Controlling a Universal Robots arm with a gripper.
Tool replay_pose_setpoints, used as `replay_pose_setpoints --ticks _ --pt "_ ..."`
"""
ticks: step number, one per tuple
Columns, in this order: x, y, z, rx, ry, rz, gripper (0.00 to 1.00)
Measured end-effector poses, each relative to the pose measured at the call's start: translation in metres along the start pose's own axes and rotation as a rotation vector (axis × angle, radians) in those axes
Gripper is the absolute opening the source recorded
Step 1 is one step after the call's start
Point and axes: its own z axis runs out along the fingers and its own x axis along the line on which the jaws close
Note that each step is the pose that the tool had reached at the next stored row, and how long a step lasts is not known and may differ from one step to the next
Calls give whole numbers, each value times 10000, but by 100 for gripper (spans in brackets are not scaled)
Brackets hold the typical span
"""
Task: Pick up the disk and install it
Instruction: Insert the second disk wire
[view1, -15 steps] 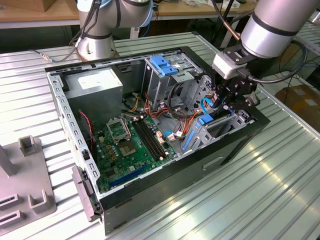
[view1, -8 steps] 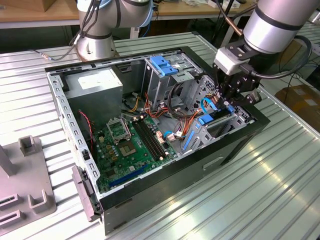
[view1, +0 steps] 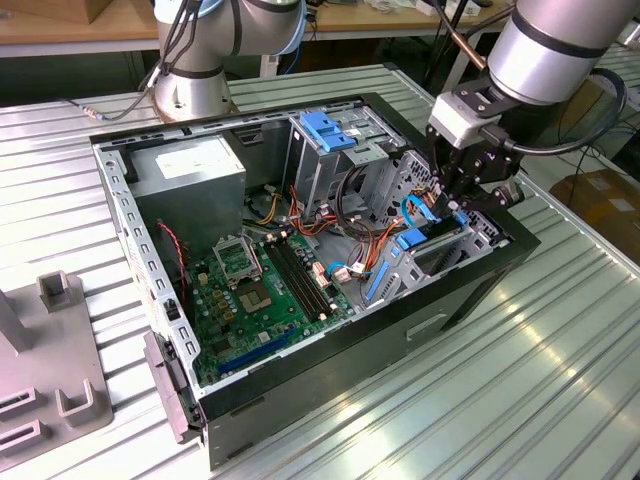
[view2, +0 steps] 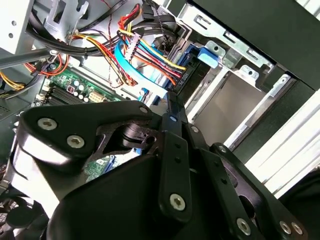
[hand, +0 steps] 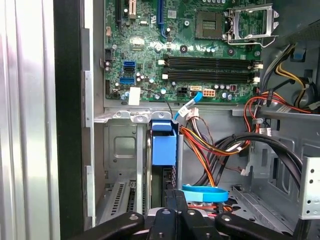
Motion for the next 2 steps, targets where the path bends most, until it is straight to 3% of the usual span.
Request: replay_pose_setpoints --ticks 2 --pt "0 0 -4 0 0 0 10"
